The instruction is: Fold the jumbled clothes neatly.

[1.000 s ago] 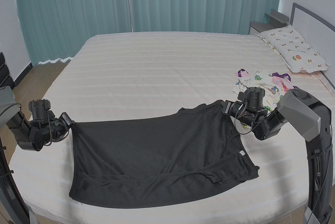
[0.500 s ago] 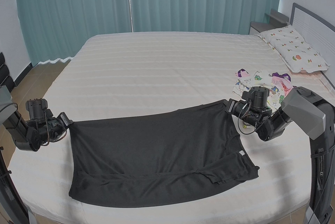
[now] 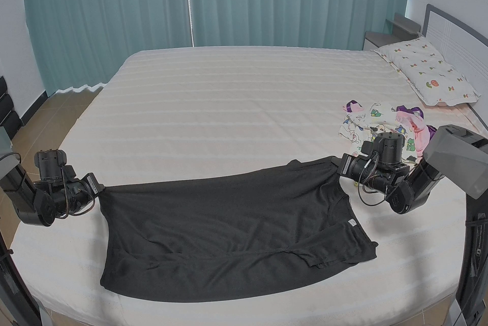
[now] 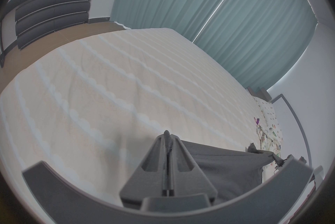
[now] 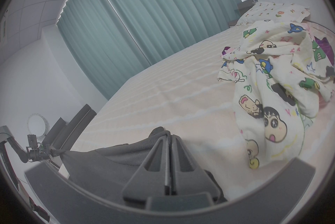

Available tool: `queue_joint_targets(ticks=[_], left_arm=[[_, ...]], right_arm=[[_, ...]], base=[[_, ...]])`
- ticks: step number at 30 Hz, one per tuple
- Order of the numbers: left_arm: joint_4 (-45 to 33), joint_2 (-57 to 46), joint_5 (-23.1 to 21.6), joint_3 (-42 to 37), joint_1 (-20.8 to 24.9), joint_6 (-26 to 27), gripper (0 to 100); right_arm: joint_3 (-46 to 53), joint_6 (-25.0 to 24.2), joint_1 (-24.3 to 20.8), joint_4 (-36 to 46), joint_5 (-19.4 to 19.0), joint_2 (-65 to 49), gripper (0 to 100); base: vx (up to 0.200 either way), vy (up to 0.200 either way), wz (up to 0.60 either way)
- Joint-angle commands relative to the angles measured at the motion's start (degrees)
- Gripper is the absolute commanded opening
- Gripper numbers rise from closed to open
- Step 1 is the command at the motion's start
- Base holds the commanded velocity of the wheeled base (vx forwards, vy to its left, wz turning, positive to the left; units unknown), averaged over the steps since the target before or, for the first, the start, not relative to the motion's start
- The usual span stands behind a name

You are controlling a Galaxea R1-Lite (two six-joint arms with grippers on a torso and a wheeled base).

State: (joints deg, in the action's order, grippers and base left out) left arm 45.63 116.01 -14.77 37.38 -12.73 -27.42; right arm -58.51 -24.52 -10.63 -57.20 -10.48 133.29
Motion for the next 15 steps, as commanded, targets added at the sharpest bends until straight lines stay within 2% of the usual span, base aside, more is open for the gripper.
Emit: queue_joint_targets(ticks=[1, 8, 15], left_arm=[[0.2, -3.5, 0.0, -4.5, -0.5, 1.8, 0], [0.2, -6.1, -0.1, -9.0, -1.0, 2.9, 0], [0.6, -6.3, -0.3, -16.6, -1.4, 6.8, 0]], right_arm=[[7.1, 0.0, 0.1, -3.2, -1.0, -4.1, 0], [15.7, 0.7, 0.1, -6.0, -1.5, -7.1, 0], [26.5, 2.8, 0.7, -11.6, -3.0, -7.0, 0]], base=[[0.0, 0.0, 0.0], [0.0, 0.0, 0.0], [0.0, 0.0, 0.0]])
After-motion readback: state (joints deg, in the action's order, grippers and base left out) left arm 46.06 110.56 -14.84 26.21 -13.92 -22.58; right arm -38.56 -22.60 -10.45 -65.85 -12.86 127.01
